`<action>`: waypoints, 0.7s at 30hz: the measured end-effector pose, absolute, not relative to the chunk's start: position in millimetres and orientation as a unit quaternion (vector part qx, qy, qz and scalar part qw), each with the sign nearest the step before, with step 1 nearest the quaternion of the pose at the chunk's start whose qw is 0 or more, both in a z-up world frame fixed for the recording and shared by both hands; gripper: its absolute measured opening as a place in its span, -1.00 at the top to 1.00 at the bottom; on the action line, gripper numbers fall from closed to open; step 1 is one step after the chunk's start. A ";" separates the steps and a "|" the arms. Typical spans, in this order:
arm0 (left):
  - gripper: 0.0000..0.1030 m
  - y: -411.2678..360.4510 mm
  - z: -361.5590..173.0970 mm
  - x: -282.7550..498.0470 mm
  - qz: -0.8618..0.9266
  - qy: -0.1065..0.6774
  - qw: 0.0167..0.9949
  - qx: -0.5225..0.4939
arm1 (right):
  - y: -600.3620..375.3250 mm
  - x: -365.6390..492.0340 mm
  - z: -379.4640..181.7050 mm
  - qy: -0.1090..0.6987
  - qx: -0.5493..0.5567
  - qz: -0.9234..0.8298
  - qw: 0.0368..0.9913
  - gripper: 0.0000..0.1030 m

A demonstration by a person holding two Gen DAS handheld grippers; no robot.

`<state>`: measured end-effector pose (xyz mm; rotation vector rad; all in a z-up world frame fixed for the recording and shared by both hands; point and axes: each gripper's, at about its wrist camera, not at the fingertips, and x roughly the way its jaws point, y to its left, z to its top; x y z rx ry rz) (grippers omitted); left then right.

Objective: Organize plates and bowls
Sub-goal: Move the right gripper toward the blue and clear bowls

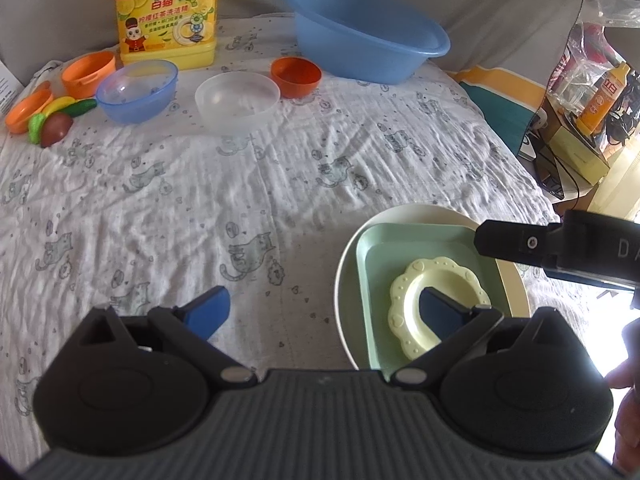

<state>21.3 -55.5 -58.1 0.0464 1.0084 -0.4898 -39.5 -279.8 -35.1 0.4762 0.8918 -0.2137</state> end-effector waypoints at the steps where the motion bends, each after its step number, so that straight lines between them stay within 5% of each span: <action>1: -1.00 -54.2 -58.2 21.9 -0.231 0.478 0.847 0.020 | -278.6 -37.9 -35.0 0.427 0.227 -0.101 0.870 -1.00; 21: -1.00 42.1 -60.8 93.0 -0.123 0.470 0.873 -0.033 | -209.4 55.6 -31.2 0.441 0.183 -0.024 0.878 -1.00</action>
